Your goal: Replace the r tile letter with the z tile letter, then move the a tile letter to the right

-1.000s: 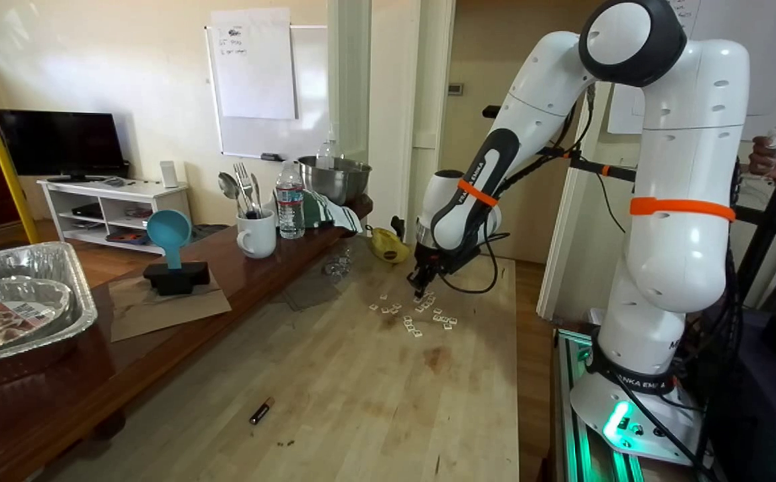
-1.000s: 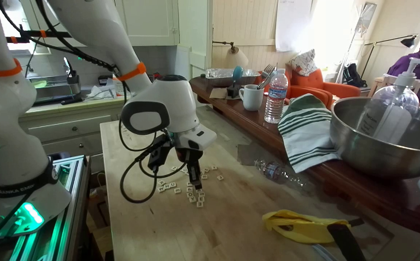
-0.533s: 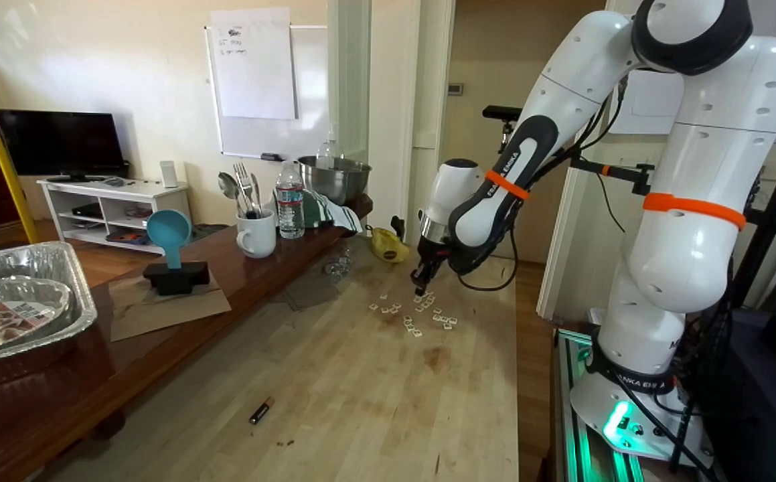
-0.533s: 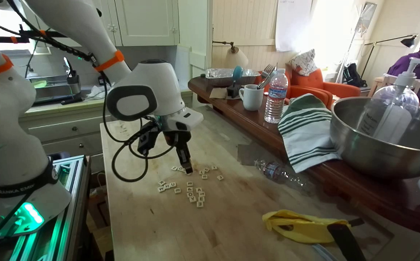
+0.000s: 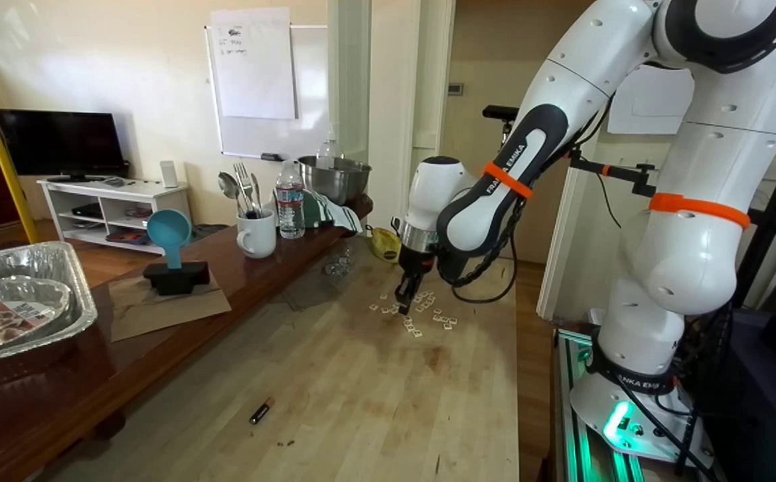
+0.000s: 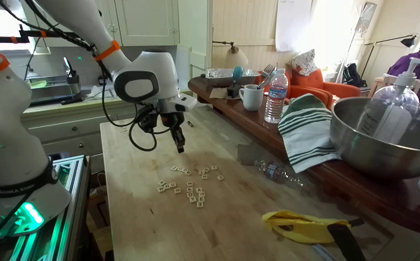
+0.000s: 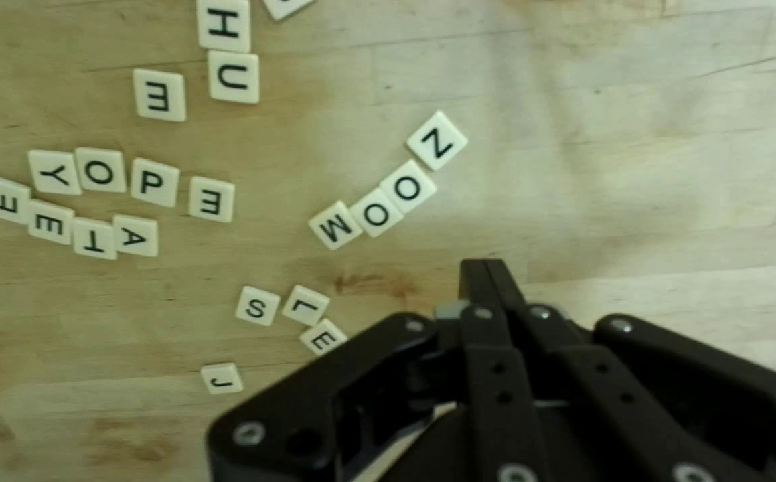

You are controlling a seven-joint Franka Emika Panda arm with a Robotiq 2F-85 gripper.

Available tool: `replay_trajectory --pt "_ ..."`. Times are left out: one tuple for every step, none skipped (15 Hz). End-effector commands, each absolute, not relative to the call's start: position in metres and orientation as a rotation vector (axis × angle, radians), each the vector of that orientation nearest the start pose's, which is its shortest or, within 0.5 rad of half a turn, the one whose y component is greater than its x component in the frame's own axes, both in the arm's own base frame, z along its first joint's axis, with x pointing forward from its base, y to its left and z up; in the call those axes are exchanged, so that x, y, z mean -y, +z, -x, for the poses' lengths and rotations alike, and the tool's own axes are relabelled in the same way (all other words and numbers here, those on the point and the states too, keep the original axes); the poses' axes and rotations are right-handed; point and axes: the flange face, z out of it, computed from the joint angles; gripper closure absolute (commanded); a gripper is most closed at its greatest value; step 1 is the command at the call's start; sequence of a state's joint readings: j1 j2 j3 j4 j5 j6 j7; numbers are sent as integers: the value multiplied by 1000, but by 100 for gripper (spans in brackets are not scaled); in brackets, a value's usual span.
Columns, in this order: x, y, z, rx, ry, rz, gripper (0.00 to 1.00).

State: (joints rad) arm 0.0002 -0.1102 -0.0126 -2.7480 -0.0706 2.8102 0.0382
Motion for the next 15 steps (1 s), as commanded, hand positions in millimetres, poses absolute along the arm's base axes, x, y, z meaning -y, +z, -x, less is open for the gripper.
replay_trajectory --pt "-26 270 -404 147 -195 3138 100" --pt "-32 270 -403 176 -182 3139 100" --pt "-38 269 -402 211 -172 3136 91" --pt "-41 268 -401 242 -162 3143 73" --pt "-44 267 -399 277 -140 3136 66" --pt "-44 265 -398 324 -118 3132 60" --pt "-43 264 -397 390 -96 3123 51" --pt "-40 264 -396 456 -78 3114 45" --pt "-36 264 -395 523 -60 3106 38" --pt "-32 264 -395 588 -52 3100 29" --pt "-27 264 -395 653 -42 3096 23" --pt "-23 263 -394 729 -30 3082 16" --pt "-17 262 -395 783 -28 3076 7" --pt "-12 262 -395 841 -29 3064 1" --pt "-7 262 -396 883 -32 3058 0"
